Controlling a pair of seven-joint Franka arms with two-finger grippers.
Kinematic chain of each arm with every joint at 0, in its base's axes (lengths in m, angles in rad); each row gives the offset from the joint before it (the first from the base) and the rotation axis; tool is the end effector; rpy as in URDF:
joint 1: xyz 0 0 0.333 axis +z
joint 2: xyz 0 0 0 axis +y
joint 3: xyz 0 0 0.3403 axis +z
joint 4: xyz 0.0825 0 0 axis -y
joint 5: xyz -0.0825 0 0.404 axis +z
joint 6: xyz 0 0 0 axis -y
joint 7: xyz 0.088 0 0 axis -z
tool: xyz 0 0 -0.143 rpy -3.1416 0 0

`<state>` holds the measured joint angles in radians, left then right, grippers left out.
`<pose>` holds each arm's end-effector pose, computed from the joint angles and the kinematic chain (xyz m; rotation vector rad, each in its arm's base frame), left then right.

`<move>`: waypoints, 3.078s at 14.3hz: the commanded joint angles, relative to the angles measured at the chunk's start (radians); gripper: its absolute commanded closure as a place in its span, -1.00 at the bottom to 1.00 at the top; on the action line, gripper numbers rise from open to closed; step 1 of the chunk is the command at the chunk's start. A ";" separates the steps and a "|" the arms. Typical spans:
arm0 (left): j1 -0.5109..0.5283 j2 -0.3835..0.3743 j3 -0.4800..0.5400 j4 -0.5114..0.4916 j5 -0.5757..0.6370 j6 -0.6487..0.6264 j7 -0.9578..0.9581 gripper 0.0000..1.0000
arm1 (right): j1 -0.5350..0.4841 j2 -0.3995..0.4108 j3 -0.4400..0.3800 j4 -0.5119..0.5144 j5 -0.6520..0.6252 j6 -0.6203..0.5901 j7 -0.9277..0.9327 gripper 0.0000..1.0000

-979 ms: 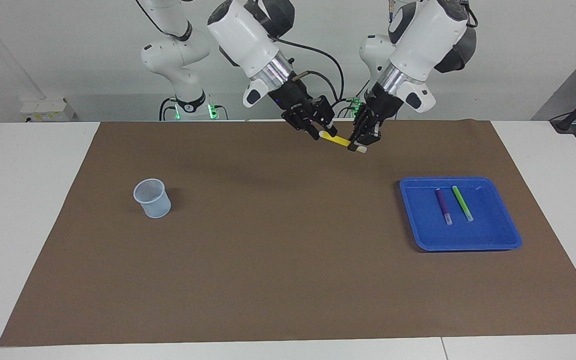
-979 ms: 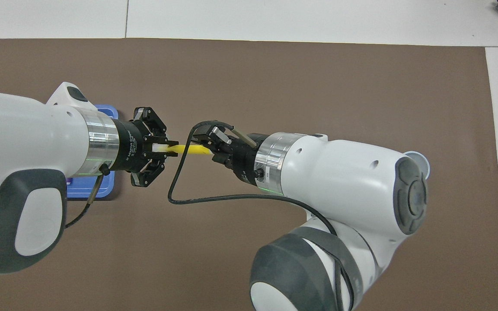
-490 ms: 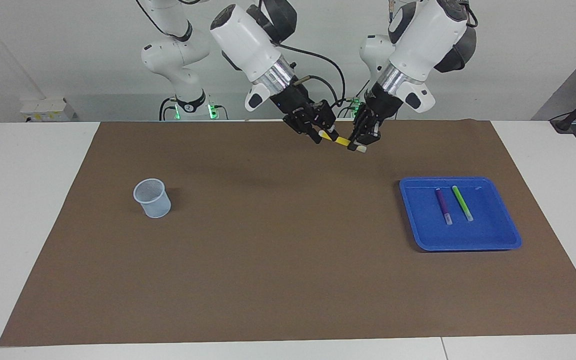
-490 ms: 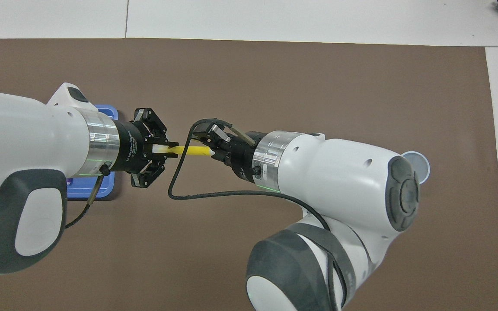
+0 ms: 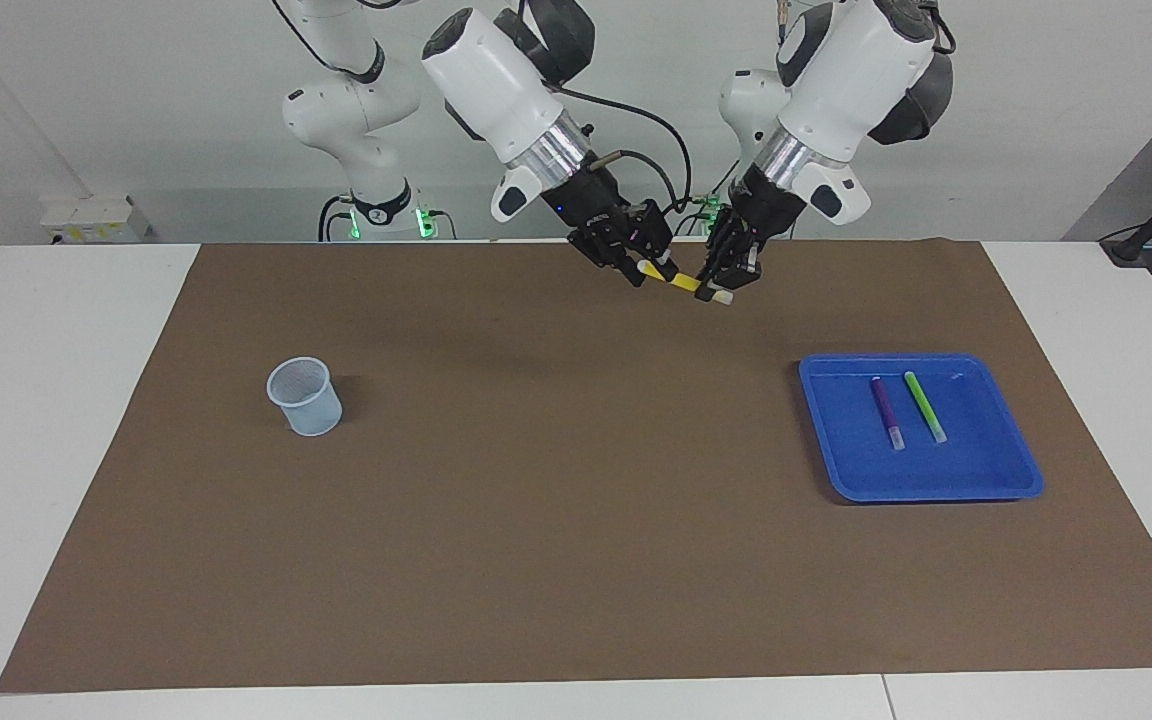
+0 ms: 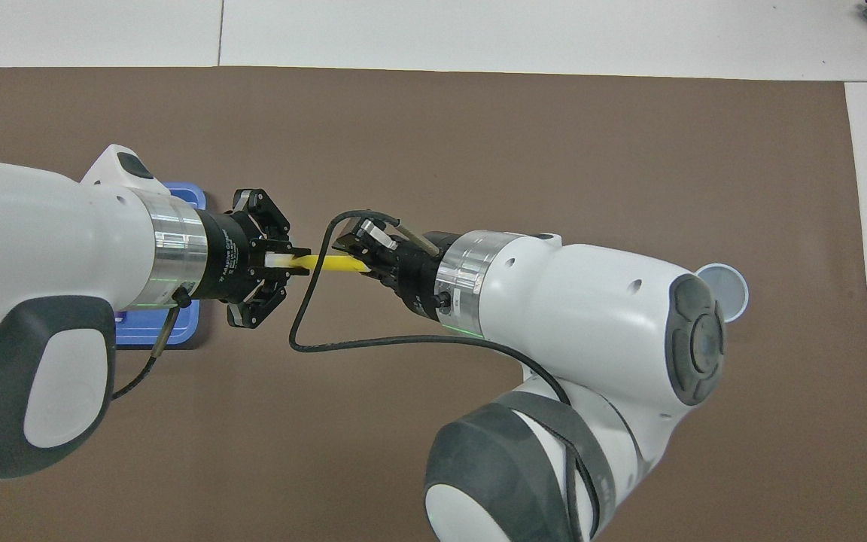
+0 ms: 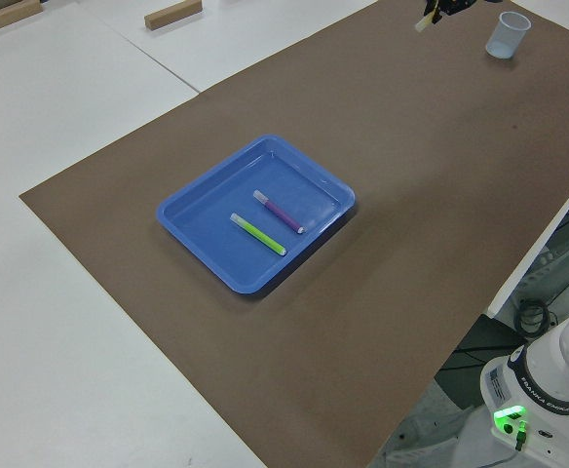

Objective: Transfer and insert pens with both arms

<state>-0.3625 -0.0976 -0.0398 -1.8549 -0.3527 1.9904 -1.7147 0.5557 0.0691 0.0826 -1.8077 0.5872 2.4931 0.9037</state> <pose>0.5215 -0.2583 0.5726 2.0988 1.8023 -0.2489 0.5345 0.4059 0.5607 -2.2570 0.7345 -0.1059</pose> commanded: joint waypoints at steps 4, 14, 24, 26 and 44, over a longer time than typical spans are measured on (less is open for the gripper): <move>-0.016 -0.033 0.012 -0.029 -0.015 -0.007 -0.019 1.00 | 0.004 0.003 -0.001 -0.001 0.028 0.021 0.004 0.31; -0.016 -0.033 0.012 -0.027 -0.015 -0.007 -0.028 1.00 | 0.026 0.003 0.003 0.005 0.048 0.021 0.009 -0.19; -0.016 -0.037 0.014 -0.027 -0.015 -0.009 -0.034 1.00 | 0.023 0.005 0.003 0.005 0.048 0.023 -0.008 0.00; -0.016 -0.037 0.014 -0.027 -0.015 -0.009 -0.033 1.00 | 0.017 0.005 0.003 0.004 0.048 0.023 -0.037 0.00; -0.018 -0.037 0.012 -0.029 -0.014 0.004 -0.011 -0.89 | 0.001 0.003 0.003 -0.002 0.048 0.021 -0.045 1.00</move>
<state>-0.3628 -0.1053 -0.0406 -1.8570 -0.3605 1.9911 -1.7389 0.5739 0.0702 0.0804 -1.8059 0.6142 2.5018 0.8964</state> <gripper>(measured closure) 0.705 0.784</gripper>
